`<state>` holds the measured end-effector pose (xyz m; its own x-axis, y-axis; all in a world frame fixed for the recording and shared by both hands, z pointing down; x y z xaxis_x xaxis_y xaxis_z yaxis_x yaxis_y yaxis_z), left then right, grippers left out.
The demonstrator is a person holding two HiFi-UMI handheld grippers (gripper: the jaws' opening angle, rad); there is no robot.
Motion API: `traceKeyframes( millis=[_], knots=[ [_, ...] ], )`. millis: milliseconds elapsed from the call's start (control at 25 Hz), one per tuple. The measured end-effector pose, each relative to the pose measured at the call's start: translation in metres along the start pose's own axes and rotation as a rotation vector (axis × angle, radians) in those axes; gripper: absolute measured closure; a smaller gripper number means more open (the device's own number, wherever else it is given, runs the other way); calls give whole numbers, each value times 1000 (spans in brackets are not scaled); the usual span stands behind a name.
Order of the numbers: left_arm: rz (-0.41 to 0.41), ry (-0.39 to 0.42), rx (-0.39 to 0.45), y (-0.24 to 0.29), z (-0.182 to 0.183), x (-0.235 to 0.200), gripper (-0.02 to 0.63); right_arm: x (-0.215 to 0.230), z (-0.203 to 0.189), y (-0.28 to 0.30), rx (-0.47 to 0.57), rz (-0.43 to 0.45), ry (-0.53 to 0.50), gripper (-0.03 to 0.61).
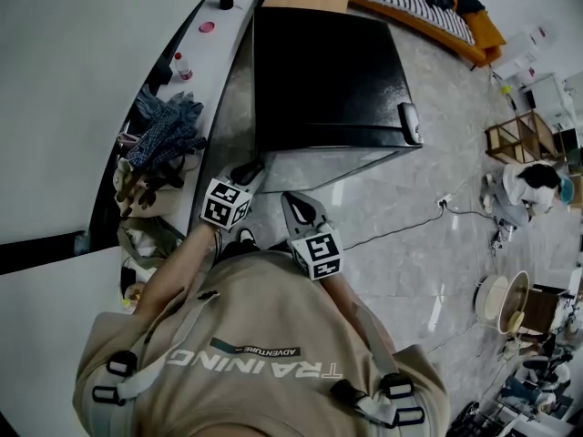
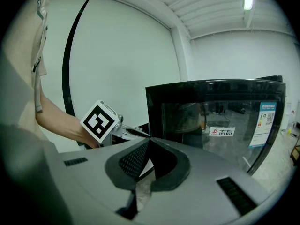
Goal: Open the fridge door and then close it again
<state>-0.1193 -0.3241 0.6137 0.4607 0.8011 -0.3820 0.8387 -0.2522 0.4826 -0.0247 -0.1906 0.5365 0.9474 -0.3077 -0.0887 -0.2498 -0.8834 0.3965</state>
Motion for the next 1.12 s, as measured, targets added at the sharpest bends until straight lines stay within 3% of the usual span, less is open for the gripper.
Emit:
traceKeyframes(
  millis=[280, 480, 640, 1120],
  knots=[
    [-20, 74, -30, -11, -14, 17, 551, 4, -4, -3, 4, 13, 10, 583],
    [37, 20, 6, -17, -28, 31, 541, 8, -11, -10, -6, 14, 34, 583],
    [17, 37, -26, -20, -31, 34, 543, 6, -15, -22, -12, 2, 40, 583],
    [-53, 12, -6, -27, -39, 47, 548, -10, -28, -40, -64, -62, 63, 583]
  ],
)
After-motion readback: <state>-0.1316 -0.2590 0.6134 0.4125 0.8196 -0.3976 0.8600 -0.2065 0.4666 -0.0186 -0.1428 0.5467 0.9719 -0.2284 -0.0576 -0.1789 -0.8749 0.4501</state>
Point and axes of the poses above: the fingertips, and each gripper's own axes: y forward along the fingers, x to its right, z out of its top, the point moved 7 cm from there along -y, backward along the fingers, and after that the axes turned 11 degrees about -y, right-handed, at the moved point
